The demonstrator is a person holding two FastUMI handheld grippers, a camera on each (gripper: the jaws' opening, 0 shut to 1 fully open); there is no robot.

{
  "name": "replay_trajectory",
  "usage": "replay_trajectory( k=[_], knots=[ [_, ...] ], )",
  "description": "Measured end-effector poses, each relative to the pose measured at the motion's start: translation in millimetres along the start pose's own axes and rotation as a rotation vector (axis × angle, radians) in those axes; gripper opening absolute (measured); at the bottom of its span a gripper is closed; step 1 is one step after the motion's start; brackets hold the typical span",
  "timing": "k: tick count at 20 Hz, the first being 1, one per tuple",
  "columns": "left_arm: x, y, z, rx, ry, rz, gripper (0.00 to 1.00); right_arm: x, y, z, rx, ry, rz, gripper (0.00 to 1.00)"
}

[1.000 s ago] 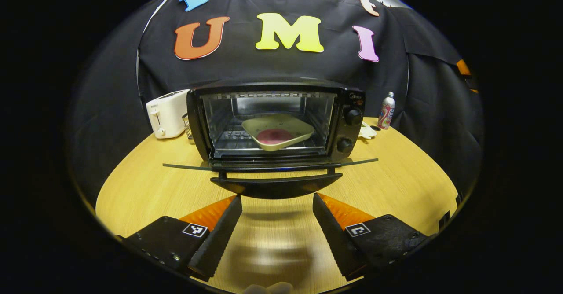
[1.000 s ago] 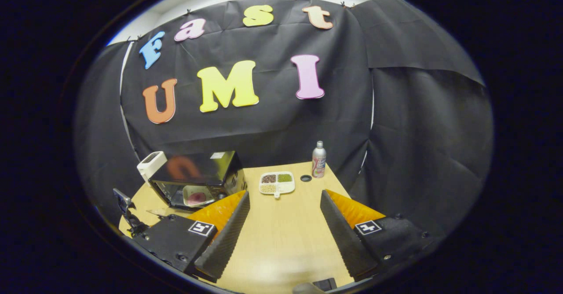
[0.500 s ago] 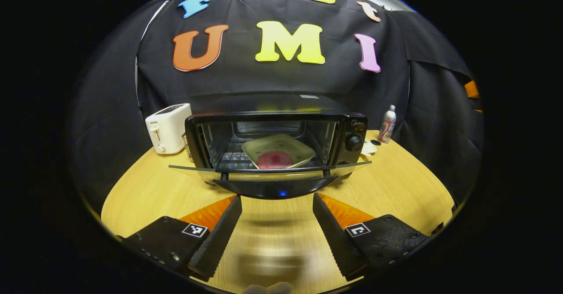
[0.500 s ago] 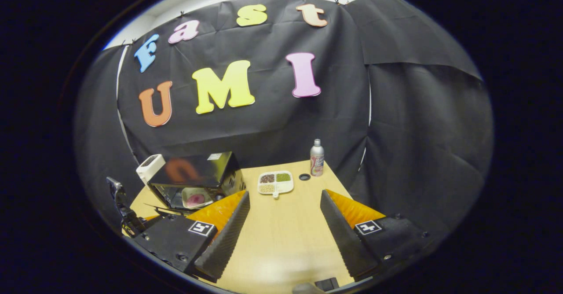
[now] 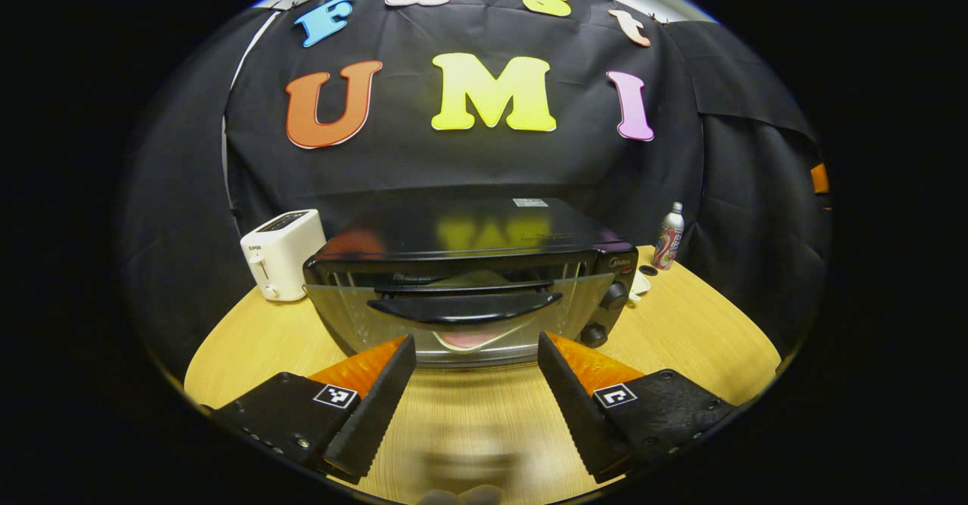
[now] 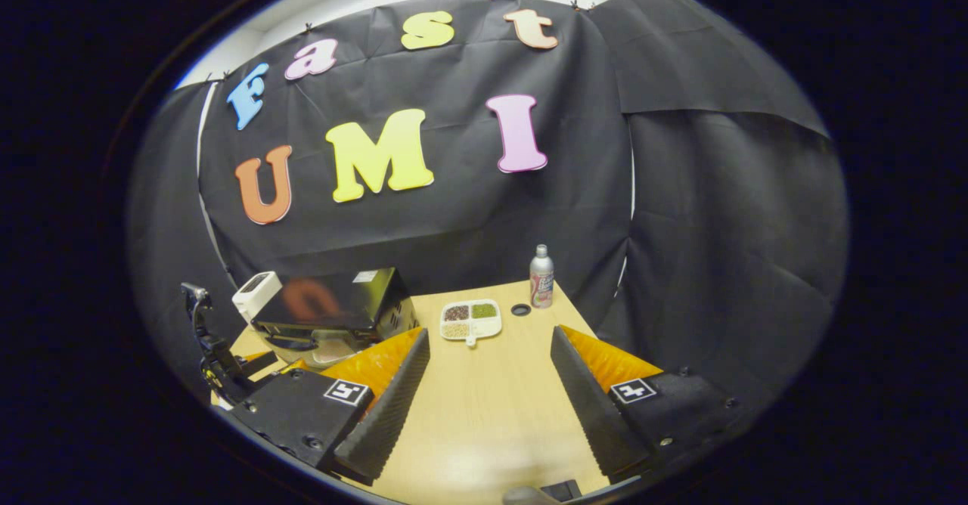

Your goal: Open the electric oven with the left hand, put the food in, and close the electric oven.

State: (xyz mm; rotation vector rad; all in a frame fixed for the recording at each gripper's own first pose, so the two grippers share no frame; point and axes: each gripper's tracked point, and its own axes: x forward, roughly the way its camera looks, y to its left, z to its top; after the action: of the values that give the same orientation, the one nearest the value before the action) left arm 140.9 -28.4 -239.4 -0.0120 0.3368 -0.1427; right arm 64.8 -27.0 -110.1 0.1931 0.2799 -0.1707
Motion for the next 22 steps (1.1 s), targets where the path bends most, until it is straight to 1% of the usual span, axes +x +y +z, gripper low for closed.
replay_trajectory(
  k=[6, 12, 16, 17, 22],
  knots=[
    [4, -3, 6, -0.005, -0.005, -0.007, 0.98, 1, 3, 3, -0.006, -0.006, 0.0, 0.96],
    [-9, -3, 17, -0.016, -0.023, 0.009, 0.98, -1, 8, 5, -0.007, -0.015, 0.015, 0.96],
    [-35, -5, 34, -0.021, -0.044, 0.017, 0.98, -9, 17, 16, -0.019, -0.046, 0.042, 0.96],
    [-44, -8, 43, -0.029, -0.057, 0.014, 0.98, -12, 20, 19, -0.023, -0.057, 0.052, 0.96],
    [-101, -6, 86, -0.022, -0.13, 0.053, 0.97, -28, 28, 34, -0.058, -0.118, 0.098, 0.96]
  ],
)
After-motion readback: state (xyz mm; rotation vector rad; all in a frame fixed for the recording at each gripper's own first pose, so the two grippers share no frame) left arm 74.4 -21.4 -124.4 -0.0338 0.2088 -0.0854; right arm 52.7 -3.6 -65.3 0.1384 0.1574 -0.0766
